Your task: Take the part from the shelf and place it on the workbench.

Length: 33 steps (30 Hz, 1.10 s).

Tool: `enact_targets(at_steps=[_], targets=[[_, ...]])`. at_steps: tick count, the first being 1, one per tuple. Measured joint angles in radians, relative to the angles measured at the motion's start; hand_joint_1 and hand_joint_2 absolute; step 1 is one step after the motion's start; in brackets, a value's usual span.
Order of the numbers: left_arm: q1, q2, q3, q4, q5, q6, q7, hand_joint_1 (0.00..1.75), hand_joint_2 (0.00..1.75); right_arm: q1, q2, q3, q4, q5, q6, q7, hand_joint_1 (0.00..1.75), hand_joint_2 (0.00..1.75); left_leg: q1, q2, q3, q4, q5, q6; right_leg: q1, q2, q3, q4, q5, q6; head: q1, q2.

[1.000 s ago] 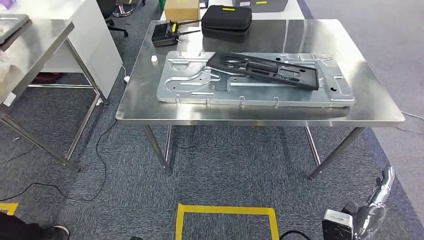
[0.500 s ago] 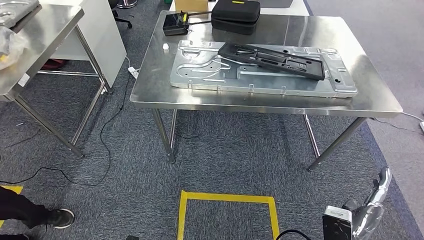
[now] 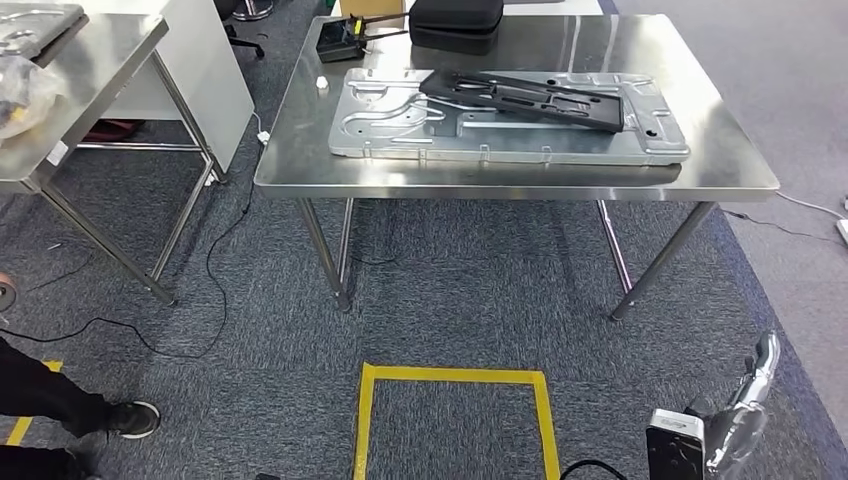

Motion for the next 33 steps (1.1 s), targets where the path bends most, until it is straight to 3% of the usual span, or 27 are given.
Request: enact_targets(at_steps=[1, 2, 3, 5, 6, 7, 9, 11, 12, 13, 15, 16, 17, 18, 20, 22, 23, 25, 27, 29, 31, 32, 33], targets=[[0.000, 0.000, 0.000, 0.000, 0.000, 0.000, 0.000, 0.00, 0.00, 0.001, 0.000, -0.001, 0.000, -0.001, 0.001, 0.000, 0.00, 0.00, 0.001, 0.000, -0.011, 0.055, -0.023, -0.003, 0.001, 0.000, -0.014, 0.003, 0.009, 0.001, 0.000, 0.000], [0.000, 0.000, 0.001, 0.000, 0.000, 0.000, 0.000, 0.00, 0.00, 0.001, 0.001, -0.002, 0.000, -0.003, 0.001, 0.000, 0.00, 0.00, 0.002, 0.000, -0.008, 0.085, -0.022, -0.004, 0.001, 0.000, -0.027, 0.007, 0.017, 0.002, 0.000, 0.000], [0.000, 0.000, 0.001, 0.000, 0.000, 0.000, 0.000, 0.00, 0.00, 0.001, 0.001, -0.003, 0.000, -0.006, 0.001, 0.000, 0.00, 0.00, 0.002, 0.000, 0.011, 0.083, 0.000, -0.004, 0.001, 0.000, -0.041, 0.012, 0.025, 0.004, 0.000, 0.000], [-0.001, 0.000, 0.001, 0.000, 0.000, 0.000, 0.000, 0.00, 0.00, 0.001, 0.001, -0.007, 0.000, -0.010, 0.002, -0.001, 0.00, 0.00, 0.002, -0.001, 0.097, -0.023, 0.053, 0.001, 0.001, 0.000, -0.066, 0.025, 0.037, 0.010, 0.000, 0.000], [-0.001, 0.000, 0.001, 0.000, 0.000, 0.000, -0.001, 0.00, 0.00, 0.002, 0.001, -0.009, 0.000, -0.012, 0.003, -0.001, 0.00, 0.00, 0.000, -0.001, 0.146, -0.096, 0.060, 0.005, 0.002, 0.001, -0.076, 0.032, 0.042, 0.014, 0.000, 0.000], [-0.002, 0.000, 0.001, 0.000, 0.000, 0.000, -0.002, 0.00, 0.00, 0.002, 0.001, -0.011, 0.000, -0.013, 0.004, -0.003, 0.00, 0.00, -0.002, -0.002, 0.182, -0.154, 0.056, 0.009, 0.003, 0.000, -0.083, 0.037, 0.047, 0.020, 0.000, 0.000], [-0.003, 0.000, 0.002, 0.000, 0.000, 0.000, -0.003, 0.00, 0.00, 0.002, 0.001, -0.016, 0.000, -0.015, 0.008, -0.005, 0.00, 0.00, -0.007, -0.003, 0.205, -0.205, 0.042, 0.017, 0.004, 0.000, -0.090, 0.040, 0.059, 0.032, 0.000, 0.000], [-0.002, 0.000, 0.002, 0.000, 0.000, 0.000, -0.003, 0.00, 0.00, 0.003, 0.001, -0.023, 0.000, -0.015, 0.013, -0.006, 0.00, 0.00, -0.004, 0.000, 0.192, -0.213, 0.056, 0.031, 0.003, 0.001, -0.096, 0.043, 0.062, 0.044, 0.001, 0.000], [-0.001, 0.000, 0.002, 0.000, 0.000, 0.000, -0.003, 0.00, 0.00, 0.005, 0.001, -0.027, 0.000, -0.015, 0.014, -0.006, 0.00, 0.00, -0.002, 0.003, 0.185, -0.216, 0.066, 0.040, 0.002, 0.003, -0.104, 0.059, 0.042, 0.049, 0.001, 0.000], [-0.001, 0.000, 0.003, 0.000, 0.000, 0.000, -0.003, 0.00, 0.00, 0.006, 0.001, -0.031, 0.000, -0.016, 0.016, -0.006, 0.00, 0.00, 0.000, 0.005, 0.175, -0.219, 0.077, 0.048, 0.001, 0.006, -0.116, 0.091, 0.005, 0.054, 0.002, 0.000], [-0.002, 0.000, 0.003, 0.000, 0.000, 0.000, -0.004, 0.00, 0.00, 0.009, 0.001, -0.040, 0.000, -0.017, 0.016, -0.006, 0.00, 0.00, -0.001, 0.007, 0.151, -0.217, 0.096, 0.056, -0.003, 0.008, -0.148, 0.207, -0.094, 0.060, 0.002, 0.000], [-0.002, 0.000, 0.003, 0.000, 0.000, 0.000, -0.004, 0.00, 0.00, 0.010, 0.001, -0.045, 0.000, -0.018, 0.016, -0.006, 0.00, 0.00, -0.002, 0.008, 0.138, -0.214, 0.105, 0.057, -0.004, 0.008, -0.159, 0.265, -0.122, 0.063, 0.002, 0.000], [-0.001, 0.000, 0.003, 0.000, 0.000, 0.000, -0.004, 0.00, 0.00, 0.012, 0.001, -0.051, 0.000, -0.019, 0.016, -0.006, 0.00, 0.00, -0.003, 0.008, 0.125, -0.210, 0.113, 0.056, -0.005, 0.008, -0.159, 0.302, -0.128, 0.065, 0.002, 0.000], [-0.001, 0.000, 0.003, 0.000, 0.000, 0.000, -0.004, 0.00, 0.00, 0.014, 0.001, -0.058, 0.000, -0.021, 0.016, -0.006, 0.00, 0.00, -0.003, 0.008, 0.112, -0.205, 0.120, 0.055, -0.005, 0.008, -0.143, 0.304, -0.112, 0.065, 0.002, 0.000], [-0.001, 0.000, 0.003, 0.000, 0.000, 0.000, -0.004, 0.00, 0.00, 0.016, 0.001, -0.072, 0.000, -0.023, 0.017, -0.006, 0.00, 0.00, -0.003, 0.008, 0.088, -0.193, 0.130, 0.050, -0.005, 0.008, -0.062, 0.207, -0.060, 0.061, 0.002, 0.000], [-0.001, 0.000, 0.003, 0.000, 0.000, 0.000, -0.004, 0.00, 0.00, 0.017, 0.001, -0.090, 0.000, -0.024, 0.018, -0.006, 0.00, 0.00, -0.005, 0.007, 0.073, -0.181, 0.138, 0.042, 0.000, 0.008, 0.027, 0.070, -0.049, 0.053, 0.002, 0.000], [-0.001, 0.000, 0.003, 0.000, 0.001, 0.000, -0.004, 0.00, 0.00, 0.019, 0.001, -0.100, 0.000, -0.025, 0.020, -0.007, 0.00, 0.00, -0.006, 0.007, 0.068, -0.178, 0.143, 0.036, 0.002, 0.009, 0.050, 0.029, -0.055, 0.049, 0.002, 0.000], [-0.001, 0.000, 0.005, 0.000, 0.002, 0.000, -0.005, 0.00, 0.00, 0.024, 0.003, -0.128, 0.000, -0.037, 0.034, -0.008, 0.00, 0.00, -0.007, 0.007, 0.064, -0.179, 0.155, 0.022, 0.004, 0.009, 0.050, 0.008, -0.054, 0.039, 0.002, 0.000], [0.001, 0.000, 0.007, 0.000, 0.004, 0.000, -0.005, 0.00, 0.00, 0.027, 0.009, -0.162, 0.003, -0.060, 0.071, -0.015, 0.00, 0.00, -0.005, 0.004, 0.054, -0.164, 0.137, 0.010, 0.000, 0.007, 0.036, 0.002, -0.037, 0.023, 0.001, 0.000], [0.002, 0.000, 0.009, 0.000, 0.004, 0.000, -0.004, 0.00, 0.00, 0.027, 0.023, -0.208, 0.009, -0.078, 0.121, -0.027, 0.00, 0.00, -0.002, 0.001, 0.028, -0.086, 0.054, -0.001, -0.003, 0.003, 0.015, -0.002, -0.017, 0.010, 0.000, 0.000], [0.003, 0.000, 0.013, 0.000, 0.005, 0.000, -0.004, 0.00, 0.00, 0.028, 0.040, -0.265, 0.019, -0.083, 0.166, -0.036, 0.00, 0.00, 0.001, 0.001, -0.002, 0.035, -0.029, -0.008, -0.002, 0.001, -0.010, 0.000, 0.001, 0.006, -0.001, 0.000], [0.004, 0.000, 0.015, 0.000, 0.006, 0.000, -0.004, 0.00, 0.00, 0.028, 0.051, -0.295, 0.026, -0.086, 0.187, -0.040, 0.00, 0.00, 0.001, 0.001, -0.005, 0.078, -0.040, -0.010, -0.001, 0.001, -0.022, 0.003, 0.010, 0.007, -0.001, 0.000], [0.004, 0.000, 0.018, 0.000, 0.006, 0.001, -0.004, 0.00, 0.00, 0.027, 0.062, -0.328, 0.034, -0.090, 0.210, -0.044, 0.00, 0.00, 0.002, 0.001, 0.007, 0.090, -0.028, -0.011, -0.001, 0.000, -0.035, 0.007, 0.019, 0.008, -0.001, 0.000]])
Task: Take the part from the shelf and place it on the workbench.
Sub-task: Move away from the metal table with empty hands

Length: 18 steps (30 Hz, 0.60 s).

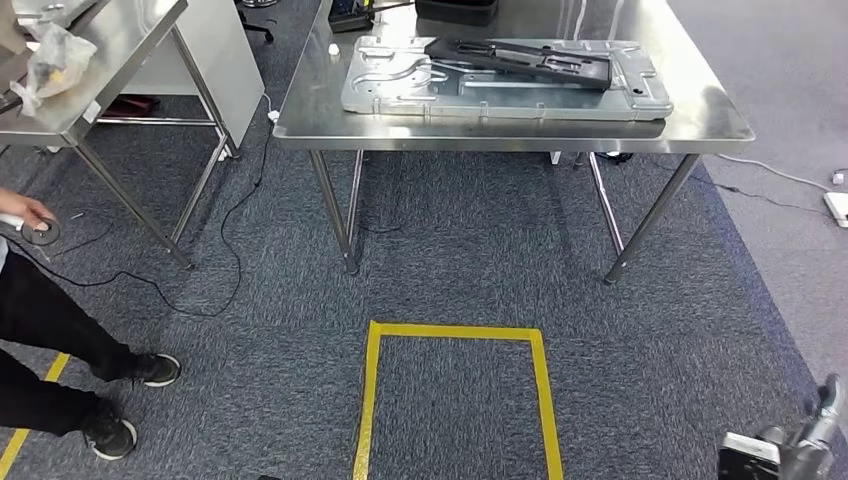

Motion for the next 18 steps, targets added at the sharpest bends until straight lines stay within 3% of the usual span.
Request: enact_targets(at_steps=[1, 3, 4, 6, 8, 9, 11, 13, 14, 15, 16, 18], targets=[[0.000, 0.000, 0.003, 0.000, 0.000, 0.000, 0.000, 0.00, 0.00, -0.001, 0.011, -0.033, 0.009, -0.005, 0.023, -0.004, 0.00, 0.00, 0.000, 0.000, 0.030, -0.023, 0.027, 0.001, 0.000, 0.000, -0.013, 0.005, 0.007, 0.002, 0.000, 0.000], [0.000, 0.000, 0.007, 0.000, 0.000, 0.001, 0.002, 0.00, 0.00, -0.003, 0.034, -0.098, 0.027, -0.010, 0.065, -0.011, 0.00, 0.00, 0.000, -0.002, 0.126, -0.152, 0.071, 0.008, 0.001, 0.000, -0.035, 0.017, 0.019, 0.009, 0.000, 0.000], [0.000, 0.001, 0.008, 0.000, 0.000, 0.002, 0.002, 0.00, 0.00, -0.005, 0.044, -0.128, 0.035, -0.011, 0.082, -0.012, 0.00, 0.00, -0.002, -0.003, 0.170, -0.221, 0.073, 0.013, 0.002, 0.000, -0.044, 0.022, 0.024, 0.013, 0.000, 0.000], [-0.001, 0.001, 0.011, 0.000, -0.001, 0.003, 0.004, 0.00, 0.00, -0.013, 0.062, -0.185, 0.054, -0.008, 0.110, -0.013, 0.00, 0.00, -0.008, -0.004, 0.210, -0.298, 0.060, 0.023, 0.003, -0.001, -0.054, 0.027, 0.038, 0.025, 0.000, 0.000], [0.001, 0.001, 0.013, 0.000, -0.003, 0.003, 0.007, 0.00, 0.00, -0.024, 0.077, -0.232, 0.079, 0.000, 0.136, -0.014, 0.00, 0.00, -0.007, -0.002, 0.203, -0.311, 0.068, 0.037, 0.003, 0.000, -0.059, 0.027, 0.050, 0.038, 0.001, 0.000], [0.002, 0.000, 0.014, 0.000, -0.004, 0.003, 0.008, 0.00, 0.00, -0.030, 0.084, -0.257, 0.095, 0.007, 0.149, -0.015, 0.00, 0.00, -0.005, 0.000, 0.196, -0.314, 0.078, 0.046, 0.002, 0.002, -0.063, 0.033, 0.040, 0.044, 0.001, 0.000], [0.002, 0.000, 0.014, 0.000, -0.005, 0.003, 0.010, 0.00, 0.00, -0.042, 0.096, -0.308, 0.130, 0.027, 0.168, -0.015, 0.00, 0.00, -0.001, 0.005, 0.177, -0.319, 0.100, 0.063, -0.002, 0.007, -0.084, 0.096, -0.033, 0.053, 0.002, 0.000], [0.002, 0.000, 0.015, 0.000, -0.005, 0.003, 0.010, 0.00, 0.00, -0.057, 0.104, -0.351, 0.169, 0.050, 0.175, -0.015, 0.00, 0.00, -0.003, 0.006, 0.151, -0.316, 0.118, 0.070, -0.004, 0.009, -0.114, 0.214, -0.127, 0.060, 0.003, 0.000], [0.002, -0.001, 0.015, 0.000, -0.005, 0.003, 0.010, 0.00, 0.00, -0.066, 0.105, -0.369, 0.192, 0.063, 0.178, -0.015, 0.00, 0.00, -0.004, 0.007, 0.138, -0.313, 0.128, 0.069, -0.004, 0.009, -0.122, 0.266, -0.147, 0.063, 0.003, 0.000], [0.003, -0.001, 0.016, 0.000, -0.006, 0.002, 0.009, 0.00, 0.00, -0.076, 0.106, -0.387, 0.219, 0.076, 0.181, -0.015, 0.00, 0.00, -0.004, 0.008, 0.123, -0.309, 0.137, 0.068, -0.005, 0.009, -0.117, 0.292, -0.143, 0.065, 0.003, 0.000], [0.003, -0.001, 0.017, 0.000, -0.006, 0.002, 0.008, 0.00, 0.00, -0.087, 0.106, -0.403, 0.247, 0.089, 0.183, -0.015, 0.00, 0.00, -0.004, 0.009, 0.109, -0.304, 0.144, 0.066, -0.006, 0.009, -0.095, 0.283, -0.120, 0.066, 0.003, 0.000], [0.002, -0.003, 0.019, 0.000, -0.008, 0.000, 0.006, 0.00, 0.00, -0.111, 0.106, -0.439, 0.309, 0.111, 0.184, -0.015, 0.00, 0.00, -0.004, 0.010, 0.082, -0.288, 0.156, 0.060, -0.008, 0.009, -0.003, 0.166, -0.073, 0.064, 0.003, 0.000]])
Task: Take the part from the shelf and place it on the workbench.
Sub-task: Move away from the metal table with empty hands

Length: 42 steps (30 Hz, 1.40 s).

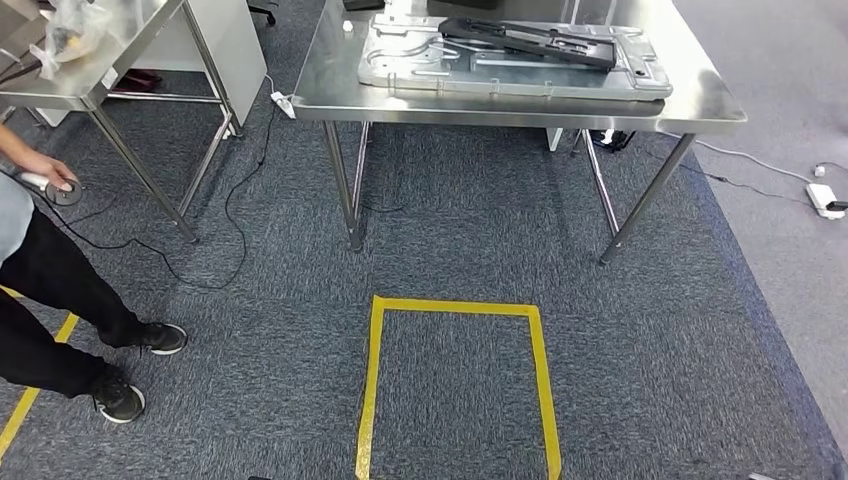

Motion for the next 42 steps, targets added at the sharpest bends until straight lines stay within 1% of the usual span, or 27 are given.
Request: enact_targets(at_steps=[2, 3, 6, 8, 10, 11, 12, 13, 14, 16, 17, 19, 21, 22, 23, 25, 26, 27, 28, 29, 31, 33, 36, 37, 39, 41, 42], targets=[[-0.001, -0.001, 0.003, 0.000, -0.001, 0.000, -0.001, 0.00, 0.00, -0.028, -0.002, -0.036, 0.064, 0.012, 0.000, 0.001, 0.00, 0.00, -0.002, 0.000, -0.018, 0.014, 0.009, -0.010, 0.004, 0.001, 0.080, -0.129, 0.001, -0.009, -0.001, 0.000], [-0.002, -0.002, 0.005, 0.000, -0.002, 0.000, -0.002, 0.00, 0.00, -0.041, -0.005, -0.056, 0.104, 0.013, 0.000, 0.001, 0.00, 0.00, -0.003, 0.000, -0.022, 0.018, 0.014, -0.016, 0.007, 0.002, 0.095, -0.160, -0.006, -0.015, -0.001, 0.000], [-0.001, -0.002, 0.011, 0.000, -0.004, -0.001, -0.002, 0.00, 0.00, -0.077, -0.025, -0.117, 0.252, 0.010, 0.004, 0.001, 0.00, 0.00, -0.001, -0.004, -0.029, 0.022, 0.019, -0.035, 0.008, 0.000, 0.085, -0.174, 0.009, -0.040, -0.001, 0.000], [0.000, -0.002, 0.014, 0.000, -0.008, -0.001, 0.000, 0.00, 0.00, -0.103, -0.047, -0.155, 0.365, 0.010, 0.013, 0.001, 0.00, 0.00, 0.002, -0.008, -0.050, 0.078, -0.045, -0.044, 0.004, -0.002, 0.066, -0.179, 0.030, -0.060, -0.001, 0.000], [0.000, -0.002, 0.015, 0.000, -0.012, -0.001, 0.003, 0.00, 0.00, -0.125, -0.075, -0.196, 0.490, 0.012, 0.017, 0.003, 0.00, 0.00, 0.003, -0.010, -0.083, 0.195, -0.142, -0.049, 0.006, -0.003, 0.041, -0.177, 0.049, -0.068, -0.002, 0.000], [0.000, -0.002, 0.015, 0.000, -0.013, -0.001, 0.004, 0.00, 0.00, -0.133, -0.089, -0.216, 0.550, 0.015, 0.017, 0.003, 0.00, 0.00, 0.004, -0.009, -0.092, 0.251, -0.169, -0.051, 0.007, -0.004, 0.028, -0.175, 0.058, -0.068, -0.002, 0.000], [0.000, -0.002, 0.015, 0.000, -0.013, -0.001, 0.005, 0.00, 0.00, -0.140, -0.102, -0.235, 0.612, 0.019, 0.014, 0.003, 0.00, 0.00, 0.004, -0.009, -0.090, 0.283, -0.172, -0.051, 0.008, -0.004, 0.015, -0.172, 0.067, -0.067, -0.002, 0.000], [0.001, -0.002, 0.015, 0.000, -0.013, -0.001, 0.006, 0.00, 0.00, -0.148, -0.114, -0.251, 0.669, 0.025, 0.009, 0.003, 0.00, 0.00, 0.004, -0.009, -0.071, 0.283, -0.156, -0.051, 0.008, -0.005, 0.001, -0.168, 0.075, -0.065, -0.002, 0.000], [0.001, -0.003, 0.015, 0.000, -0.013, -0.001, 0.007, 0.00, 0.00, -0.155, -0.124, -0.266, 0.723, 0.031, 0.001, 0.004, 0.00, 0.00, 0.004, -0.010, -0.035, 0.244, -0.127, -0.048, 0.009, -0.004, -0.010, -0.164, 0.082, -0.064, -0.002, 0.000], [-0.001, -0.002, 0.015, 0.000, -0.015, 0.000, 0.008, 0.00, 0.00, -0.170, -0.138, -0.287, 0.821, 0.043, -0.021, 0.008, 0.00, 0.00, 0.001, -0.010, 0.067, 0.101, -0.090, -0.035, 0.011, -0.003, -0.030, -0.154, 0.094, -0.058, -0.002, 0.000], [-0.002, -0.002, 0.016, 0.000, -0.015, 0.000, 0.008, 0.00, 0.00, -0.175, -0.144, -0.295, 0.861, 0.047, -0.030, 0.013, 0.00, 0.00, -0.002, -0.011, 0.107, 0.036, -0.087, -0.030, 0.012, -0.003, -0.037, -0.150, 0.101, -0.054, -0.002, 0.000], [-0.003, -0.001, 0.018, 0.000, -0.017, 0.000, 0.008, 0.00, 0.00, -0.186, -0.153, -0.309, 0.929, 0.052, -0.044, 0.038, 0.00, 0.00, -0.007, -0.011, 0.138, -0.028, -0.094, -0.020, 0.013, -0.003, -0.046, -0.149, 0.115, -0.042, -0.002, 0.000], [-0.003, -0.001, 0.020, 0.000, -0.017, 0.001, 0.009, 0.00, 0.00, -0.195, -0.158, -0.327, 0.990, 0.056, -0.057, 0.086, 0.00, 0.00, -0.004, -0.009, 0.128, -0.037, -0.081, -0.009, 0.012, -0.002, -0.049, -0.149, 0.122, -0.030, -0.001, 0.000], [-0.003, -0.002, 0.021, 0.000, -0.016, 0.001, 0.008, 0.00, 0.00, -0.199, -0.158, -0.339, 1.019, 0.056, -0.064, 0.113, 0.00, 0.00, -0.002, -0.007, 0.122, -0.041, -0.071, -0.001, 0.012, 0.000, -0.055, -0.136, 0.105, -0.025, 0.000, 0.000], [-0.003, -0.002, 0.022, 0.000, -0.016, 0.002, 0.008, 0.00, 0.00, -0.201, -0.159, -0.351, 1.046, 0.057, -0.070, 0.136, 0.00, 0.00, 0.001, -0.005, 0.113, -0.044, -0.060, 0.007, 0.011, 0.001, -0.066, -0.104, 0.070, -0.021, 0.001, 0.000], [-0.004, -0.003, 0.024, 0.000, -0.017, 0.002, 0.008, 0.00, 0.00, -0.203, -0.159, -0.372, 1.088, 0.058, -0.079, 0.164, 0.00, 0.00, 0.001, -0.003, 0.090, -0.042, -0.042, 0.016, 0.006, 0.002, -0.101, 0.013, -0.030, -0.014, 0.002, 0.000], [-0.003, -0.003, 0.025, 0.000, -0.017, 0.002, 0.008, 0.00, 0.00, -0.204, -0.159, -0.380, 1.105, 0.058, -0.081, 0.169, 0.00, 0.00, 0.001, -0.002, 0.077, -0.039, -0.034, 0.017, 0.004, 0.002, -0.116, 0.076, -0.064, -0.010, 0.002, 0.000], [-0.003, -0.003, 0.026, 0.000, -0.017, 0.002, 0.008, 0.00, 0.00, -0.205, -0.159, -0.387, 1.118, 0.058, -0.083, 0.171, 0.00, 0.00, 0.001, -0.001, 0.064, -0.035, -0.027, 0.015, 0.002, 0.002, -0.120, 0.118, -0.074, -0.007, 0.002, 0.000], [-0.002, -0.004, 0.027, 0.000, -0.017, 0.002, 0.008, 0.00, 0.00, -0.206, -0.159, -0.392, 1.128, 0.058, -0.084, 0.172, 0.00, 0.00, 0.002, 0.000, 0.050, -0.029, -0.020, 0.013, -0.001, 0.002, -0.108, 0.128, -0.062, -0.003, 0.002, 0.000], [-0.002, -0.004, 0.028, 0.000, -0.017, 0.002, 0.008, 0.00, 0.00, -0.207, -0.159, -0.397, 1.136, 0.060, -0.085, 0.178, 0.00, 0.00, 0.003, 0.001, 0.037, -0.022, -0.014, 0.010, -0.004, 0.002, -0.078, 0.101, -0.035, -0.001, 0.002, 0.000], [-0.003, -0.006, 0.031, 0.000, -0.017, 0.002, 0.007, 0.00, 0.00, -0.211, -0.159, -0.403, 1.150, 0.071, -0.087, 0.212, 0.00, 0.00, 0.003, 0.001, 0.011, -0.003, -0.007, 0.002, -0.008, 0.002, 0.020, -0.033, 0.006, 0.000, 0.002, 0.000], [-0.004, -0.007, 0.034, 0.000, -0.016, 0.003, 0.004, 0.00, 0.00, -0.216, -0.156, -0.406, 1.165, 0.087, -0.089, 0.264, 0.00, 0.00, 0.001, 0.000, -0.007, 0.013, -0.001, -0.009, -0.006, 0.003, 0.086, -0.141, 0.002, -0.007, 0.002, 0.000], [-0.005, -0.009, 0.039, 0.000, -0.013, 0.005, -0.002, 0.00, 0.00, -0.216, -0.142, -0.407, 1.188, 0.112, -0.093, 0.313, 0.00, 0.00, 0.003, -0.001, -0.017, 0.019, 0.008, -0.031, -0.002, 0.003, 0.082, -0.166, 0.000, -0.032, 0.001, 0.000], [-0.005, -0.009, 0.040, 0.000, -0.013, 0.008, -0.003, 0.00, 0.00, -0.216, -0.137, -0.407, 1.194, 0.123, -0.094, 0.323, 0.00, 0.00, 0.004, -0.003, -0.023, 0.028, -0.003, -0.037, -0.002, 0.002, 0.077, -0.168, 0.006, -0.043, 0.001, 0.000], [-0.004, -0.009, 0.040, 0.000, -0.015, 0.013, -0.004, 0.00, 0.00, -0.215, -0.125, -0.406, 1.203, 0.151, -0.093, 0.339, 0.00, 0.00, 0.008, -0.007, -0.053, 0.101, -0.067, -0.047, -0.003, -0.001, 0.065, -0.172, 0.020, -0.061, 0.001, 0.000], [-0.003, -0.009, 0.041, 0.000, -0.017, 0.016, -0.004, 0.00, 0.00, -0.215, -0.115, -0.402, 1.211, 0.176, -0.092, 0.349, 0.00, 0.00, 0.008, -0.008, -0.097, 0.232, -0.146, -0.053, 0.001, -0.002, 0.050, -0.170, 0.030, -0.069, 0.000, 0.000], [-0.002, -0.009, 0.041, 0.000, -0.018, 0.016, -0.004, 0.00, 0.00, -0.214, -0.112, -0.399, 1.215, 0.185, -0.091, 0.353, 0.00, 0.00, 0.008, -0.008, -0.109, 0.280, -0.164, -0.055, 0.003, -0.002, 0.042, -0.168, 0.035, -0.069, 0.000, 0.000]])
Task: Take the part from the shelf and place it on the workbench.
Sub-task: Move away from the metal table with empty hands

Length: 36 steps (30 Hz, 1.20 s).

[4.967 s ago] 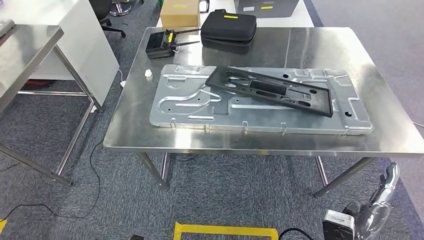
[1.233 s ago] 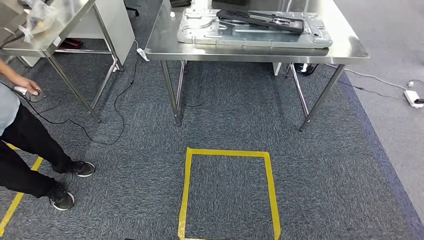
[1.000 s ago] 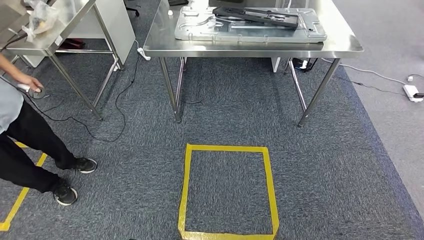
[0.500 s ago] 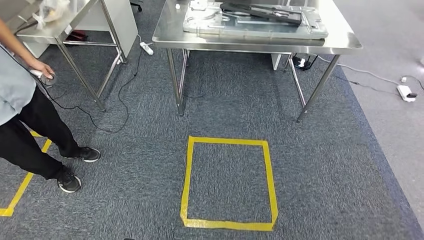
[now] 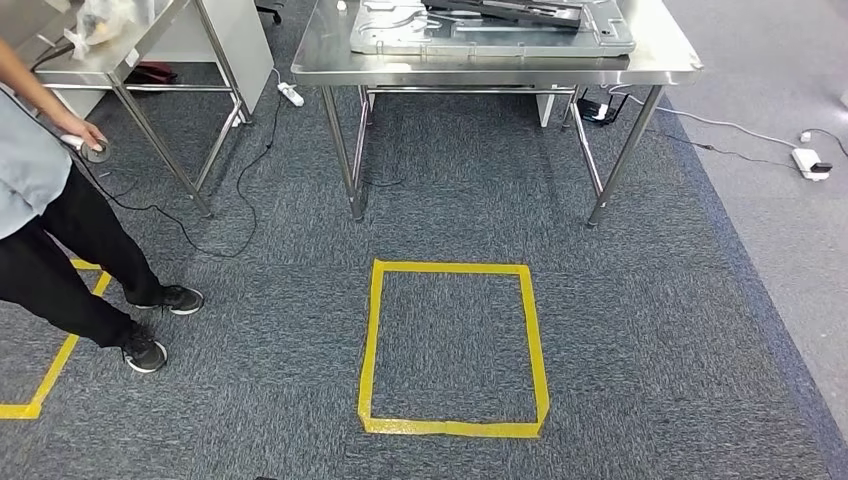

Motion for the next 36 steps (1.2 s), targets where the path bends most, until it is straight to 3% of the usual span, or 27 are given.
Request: enact_targets(at_steps=[1, 2, 5, 7, 9, 11, 14, 15, 16, 17, 20, 22, 24, 26, 27, 29, 30, 31, 32, 33, 35, 36], targets=[[0.001, 0.000, 0.000, 0.000, 0.000, 0.000, 0.000, 0.00, 0.00, 0.000, 0.003, 0.003, 0.004, 0.011, 0.001, 0.003, 0.00, 0.00, 0.000, 0.000, 0.006, 0.013, 0.003, 0.000, 0.002, 0.002, -0.006, 0.002, 0.004, 0.001, 0.000, 0.000], [0.001, 0.000, 0.000, 0.000, -0.001, 0.000, 0.000, 0.00, 0.00, 0.001, 0.006, 0.008, 0.007, 0.024, 0.002, 0.008, 0.00, 0.00, 0.000, -0.001, 0.034, -0.018, 0.024, 0.003, 0.003, 0.005, -0.011, 0.005, 0.006, 0.002, 0.000, 0.000], [0.002, 0.000, 0.000, 0.000, -0.004, 0.001, -0.001, 0.00, 0.00, -0.001, 0.018, 0.030, 0.017, 0.067, 0.005, 0.020, 0.00, 0.00, -0.002, -0.035, 0.166, -0.227, 0.095, 0.019, 0.005, 0.020, -0.018, 0.013, 0.013, 0.011, 0.000, 0.000], [0.003, 0.000, 0.000, 0.000, -0.007, 0.002, -0.001, 0.00, 0.00, -0.004, 0.024, 0.045, 0.022, 0.087, 0.006, 0.027, 0.00, 0.00, -0.004, -0.052, 0.197, -0.286, 0.099, 0.027, 0.004, 0.031, -0.024, 0.015, 0.021, 0.022, 0.000, 0.000], [0.002, -0.001, 0.001, 0.000, -0.009, 0.003, -0.001, 0.00, 0.00, -0.004, 0.027, 0.060, 0.026, 0.105, 0.008, 0.034, 0.00, 0.00, -0.003, -0.040, 0.196, -0.295, 0.105, 0.033, 0.003, 0.043, -0.029, 0.014, 0.026, 0.035, 0.000, 0.000], [0.001, -0.003, 0.001, 0.000, -0.010, 0.005, -0.001, 0.00, 0.00, -0.003, 0.028, 0.075, 0.030, 0.125, 0.011, 0.043, 0.00, 0.00, 0.002, -0.023, 0.196, -0.307, 0.114, 0.047, 0.003, 0.037, -0.045, 0.044, 0.005, 0.044, 0.001, 0.000], [0.002, -0.005, 0.001, 0.000, -0.011, 0.006, 0.002, 0.00, 0.00, -0.001, 0.029, 0.097, 0.037, 0.152, 0.018, 0.065, 0.00, 0.00, 0.002, 0.006, 0.188, -0.311, 0.122, 0.058, 0.001, 0.018, -0.128, 0.219, -0.089, 0.054, 0.004, 0.000], [0.003, -0.006, 0.001, 0.000, -0.011, 0.006, 0.003, 0.00, 0.00, 0.000, 0.029, 0.104, 0.040, 0.160, 0.019, 0.072, 0.00, 0.00, 0.002, 0.016, 0.185, -0.309, 0.122, 0.059, 0.000, 0.016, -0.152, 0.273, -0.107, 0.058, 0.004, 0.000], [0.003, -0.007, 0.002, 0.000, -0.011, 0.006, 0.004, 0.00, 0.00, 0.002, 0.030, 0.111, 0.042, 0.168, 0.019, 0.080, 0.00, 0.00, 0.001, 0.026, 0.183, -0.306, 0.121, 0.058, -0.002, 0.013, -0.160, 0.294, -0.104, 0.061, 0.004, 0.000], [0.003, -0.008, 0.002, 0.000, -0.011, 0.006, 0.005, 0.00, 0.00, 0.004, 0.030, 0.118, 0.044, 0.175, 0.019, 0.085, 0.00, 0.00, 0.002, 0.035, 0.182, -0.303, 0.120, 0.057, -0.004, 0.008, -0.148, 0.273, -0.083, 0.063, 0.004, 0.000], [0.002, -0.013, 0.002, 0.000, -0.011, 0.007, 0.005, 0.00, 0.00, 0.007, 0.031, 0.132, 0.047, 0.183, 0.020, 0.095, 0.00, 0.00, -0.001, 0.057, 0.179, -0.288, 0.110, 0.046, -0.004, -0.035, -0.049, 0.082, 0.000, 0.057, 0.004, 0.000], [0.001, -0.014, 0.002, 0.000, -0.011, 0.007, 0.005, 0.00, 0.00, 0.006, 0.033, 0.139, 0.048, 0.183, 0.021, 0.098, 0.00, 0.00, -0.006, 0.070, 0.177, -0.280, 0.104, 0.034, 0.002, -0.048, -0.027, 0.029, 0.009, 0.045, 0.003, 0.000], [-0.001, -0.014, 0.002, 0.000, -0.011, 0.008, 0.005, 0.00, 0.00, 0.007, 0.034, 0.143, 0.049, 0.183, 0.021, 0.098, 0.00, 0.00, -0.007, 0.081, 0.179, -0.278, 0.102, 0.024, 0.004, -0.031, -0.032, 0.029, 0.013, 0.030, 0.002, 0.000], [-0.003, -0.014, 0.003, 0.000, -0.011, 0.008, 0.005, 0.00, 0.00, 0.008, 0.035, 0.145, 0.050, 0.183, 0.020, 0.098, 0.00, 0.00, -0.002, 0.060, 0.170, -0.255, 0.080, 0.013, 0.001, -0.017, -0.035, 0.024, 0.021, 0.015, 0.002, 0.000], [-0.003, -0.014, 0.003, 0.000, -0.011, 0.008, 0.005, 0.00, 0.00, 0.007, 0.035, 0.145, 0.051, 0.183, 0.020, 0.098, 0.00, 0.00, 0.000, 0.040, 0.153, -0.216, 0.052, 0.008, 0.000, -0.010, -0.038, 0.022, 0.025, 0.009, 0.002, 0.000], [-0.001, -0.014, 0.004, 0.000, -0.011, 0.008, 0.006, 0.00, 0.00, 0.007, 0.036, 0.147, 0.051, 0.189, 0.021, 0.101, 0.00, 0.00, 0.002, 0.007, 0.096, -0.087, -0.019, 0.004, 0.001, 0.006, -0.045, 0.022, 0.030, 0.002, 0.002, 0.000], [0.001, -0.014, 0.004, 0.000, -0.012, 0.009, 0.007, 0.00, 0.00, 0.007, 0.036, 0.149, 0.052, 0.193, 0.021, 0.104, 0.00, 0.00, 0.002, 0.002, 0.068, -0.026, -0.041, 0.003, 0.003, 0.015, -0.048, 0.023, 0.031, 0.000, 0.002, 0.000], [0.003, -0.014, 0.004, 0.000, -0.012, 0.010, 0.009, 0.00, 0.00, 0.008, 0.036, 0.151, 0.052, 0.199, 0.022, 0.107, 0.00, 0.00, 0.002, 0.000, 0.053, 0.008, -0.045, 0.003, 0.004, 0.026, -0.051, 0.025, 0.032, 0.000, 0.002, 0.000], [0.004, -0.014, 0.004, 0.000, -0.012, 0.010, 0.011, 0.00, 0.00, 0.009, 0.036, 0.153, 0.053, 0.204, 0.022, 0.110, 0.00, 0.00, 0.002, -0.001, 0.056, 0.003, -0.029, 0.005, 0.004, 0.038, -0.053, 0.028, 0.032, 0.000, 0.002, 0.000], [0.005, -0.014, 0.004, 0.000, -0.012, 0.011, 0.012, 0.00, 0.00, 0.010, 0.037, 0.156, 0.053, 0.209, 0.022, 0.112, 0.00, 0.00, 0.002, -0.006, 0.077, -0.041, 0.004, 0.008, 0.004, 0.050, -0.054, 0.031, 0.033, 0.001, 0.002, 0.000], [0.006, -0.014, 0.004, 0.000, -0.013, 0.012, 0.014, 0.00, 0.00, 0.010, 0.040, 0.163, 0.054, 0.220, 0.024, 0.115, 0.00, 0.00, 0.002, -0.041, 0.141, -0.179, 0.070, 0.019, 0.005, 0.073, -0.056, 0.036, 0.034, 0.005, 0.002, 0.000], [0.006, -0.014, 0.004, 0.000, -0.013, 0.012, 0.016, 0.00, 0.00, 0.009, 0.042, 0.166, 0.054, 0.225, 0.025, 0.115, 0.00, 0.00, 0.002, -0.059, 0.162, -0.230, 0.087, 0.024, 0.006, 0.084, -0.059, 0.038, 0.036, 0.010, 0.002, 0.000]])
